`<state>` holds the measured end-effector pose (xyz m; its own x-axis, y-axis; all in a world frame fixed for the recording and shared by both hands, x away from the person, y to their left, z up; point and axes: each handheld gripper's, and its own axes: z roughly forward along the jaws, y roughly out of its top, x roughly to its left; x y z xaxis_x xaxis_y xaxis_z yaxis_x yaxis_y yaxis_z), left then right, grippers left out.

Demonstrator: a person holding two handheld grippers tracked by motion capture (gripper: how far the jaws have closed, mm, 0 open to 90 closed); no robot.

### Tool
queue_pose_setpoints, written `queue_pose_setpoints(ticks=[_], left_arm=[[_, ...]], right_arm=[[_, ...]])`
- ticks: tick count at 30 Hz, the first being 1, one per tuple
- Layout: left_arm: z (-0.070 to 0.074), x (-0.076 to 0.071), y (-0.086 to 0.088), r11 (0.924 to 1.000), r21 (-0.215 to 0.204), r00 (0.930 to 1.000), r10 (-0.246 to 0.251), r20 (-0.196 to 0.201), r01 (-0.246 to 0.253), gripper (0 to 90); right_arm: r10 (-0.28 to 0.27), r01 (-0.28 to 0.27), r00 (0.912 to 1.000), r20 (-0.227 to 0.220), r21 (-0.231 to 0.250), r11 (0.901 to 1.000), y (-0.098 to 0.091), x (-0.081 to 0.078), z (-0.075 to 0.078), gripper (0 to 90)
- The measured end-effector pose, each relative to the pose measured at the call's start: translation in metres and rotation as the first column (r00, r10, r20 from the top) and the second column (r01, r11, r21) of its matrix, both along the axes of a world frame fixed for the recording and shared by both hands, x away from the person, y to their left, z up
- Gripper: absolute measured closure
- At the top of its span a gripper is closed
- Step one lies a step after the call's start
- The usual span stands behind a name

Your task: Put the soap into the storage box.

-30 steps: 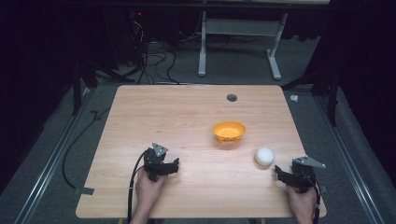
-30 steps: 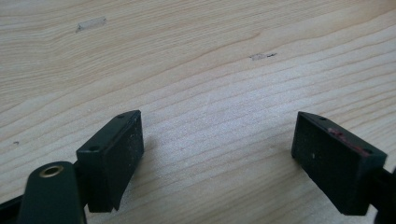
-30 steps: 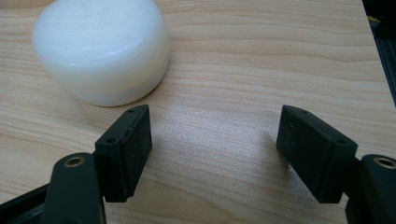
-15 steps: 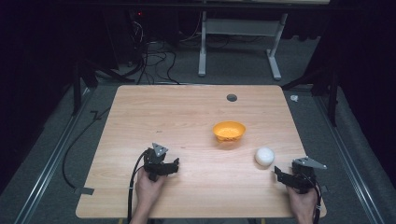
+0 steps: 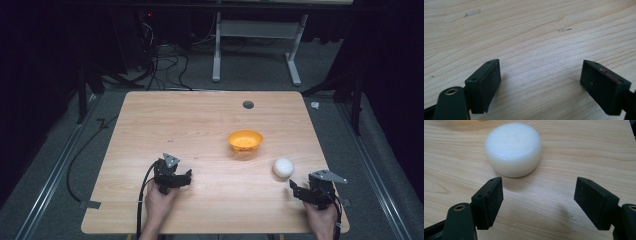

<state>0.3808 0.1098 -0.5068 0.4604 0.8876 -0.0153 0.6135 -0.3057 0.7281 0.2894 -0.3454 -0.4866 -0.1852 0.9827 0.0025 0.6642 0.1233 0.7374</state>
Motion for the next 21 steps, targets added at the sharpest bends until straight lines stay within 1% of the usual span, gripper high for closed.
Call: queue_pose_setpoints(ticks=[7,9,10,18,21], left_arm=[[0.000,0.000,0.000,1.0000,0.000,1.0000,0.000,0.000,0.000,17.2],[0.000,0.000,0.000,1.0000,0.000,1.0000,0.000,0.000,0.000,17.2],[0.000,0.000,0.000,1.0000,0.000,1.0000,0.000,0.000,0.000,17.2],[0.000,0.000,0.000,1.0000,0.000,1.0000,-0.001,-0.001,0.001,17.2],[0.000,0.000,0.000,1.0000,0.000,1.0000,-0.001,-0.001,0.001,17.2]], right_arm=[[0.020,-0.020,0.9998,0.006,0.004,0.9998,0.005,0.000,0.002,21.4],[0.030,-0.030,0.9995,0.011,-0.002,0.9995,0.006,0.001,0.002,20.8],[0.027,-0.027,0.9996,0.006,0.001,0.9996,0.007,0.001,0.003,20.4],[0.043,-0.043,0.9990,0.015,0.003,0.9991,0.012,0.006,0.007,18.6],[0.052,-0.051,0.9985,0.017,-0.007,0.9987,0.014,0.009,0.009,18.1]])
